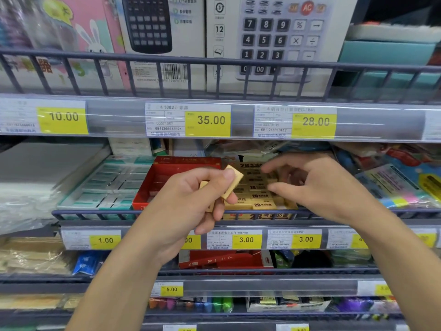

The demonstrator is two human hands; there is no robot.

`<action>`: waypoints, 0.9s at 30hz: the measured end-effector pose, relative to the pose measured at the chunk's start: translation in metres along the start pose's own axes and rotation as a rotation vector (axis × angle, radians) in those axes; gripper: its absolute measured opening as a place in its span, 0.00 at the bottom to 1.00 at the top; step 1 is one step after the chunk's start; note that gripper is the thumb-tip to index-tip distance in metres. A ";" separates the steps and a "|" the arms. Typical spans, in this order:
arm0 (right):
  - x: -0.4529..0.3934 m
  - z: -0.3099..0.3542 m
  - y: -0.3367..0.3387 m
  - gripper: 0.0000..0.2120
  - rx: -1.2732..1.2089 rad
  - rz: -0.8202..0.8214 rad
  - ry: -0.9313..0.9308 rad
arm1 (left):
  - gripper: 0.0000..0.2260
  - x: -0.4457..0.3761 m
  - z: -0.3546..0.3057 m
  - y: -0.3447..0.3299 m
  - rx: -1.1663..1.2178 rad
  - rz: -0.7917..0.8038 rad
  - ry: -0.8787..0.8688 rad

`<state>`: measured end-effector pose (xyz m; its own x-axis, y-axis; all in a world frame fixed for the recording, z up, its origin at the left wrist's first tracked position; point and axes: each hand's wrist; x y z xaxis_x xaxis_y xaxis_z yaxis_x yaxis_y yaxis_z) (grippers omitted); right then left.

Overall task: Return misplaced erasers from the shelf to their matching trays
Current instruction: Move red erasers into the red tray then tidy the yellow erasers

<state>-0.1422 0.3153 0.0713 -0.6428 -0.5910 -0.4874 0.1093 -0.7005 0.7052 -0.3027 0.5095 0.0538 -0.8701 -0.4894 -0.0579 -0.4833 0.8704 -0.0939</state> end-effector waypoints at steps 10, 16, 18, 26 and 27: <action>0.015 0.025 -0.023 0.13 -0.635 -0.010 0.228 | 0.19 0.001 0.002 -0.001 0.006 0.057 0.009; 0.015 0.022 -0.027 0.12 -0.603 -0.083 0.243 | 0.12 -0.001 0.005 0.006 0.075 -0.019 0.000; 0.015 0.023 -0.026 0.12 -0.540 -0.109 0.270 | 0.11 -0.002 0.004 0.006 0.082 -0.019 -0.008; 0.009 0.002 0.007 0.08 -0.242 -0.243 -0.003 | 0.07 -0.005 0.007 0.012 0.120 -0.126 -0.012; 0.007 -0.003 0.012 0.07 -0.205 -0.237 -0.048 | 0.05 -0.005 0.006 0.014 0.111 -0.116 -0.025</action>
<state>-0.1429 0.3015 0.0746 -0.7035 -0.3857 -0.5970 0.0996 -0.8852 0.4545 -0.3045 0.5237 0.0465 -0.8058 -0.5886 -0.0653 -0.5655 0.7975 -0.2101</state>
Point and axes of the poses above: each hand's wrist, its own x-axis away from the middle knuckle, its own y-axis out of the back of the hand, z = x × y, and after that the axes turned 11 degrees about -z, right-handed
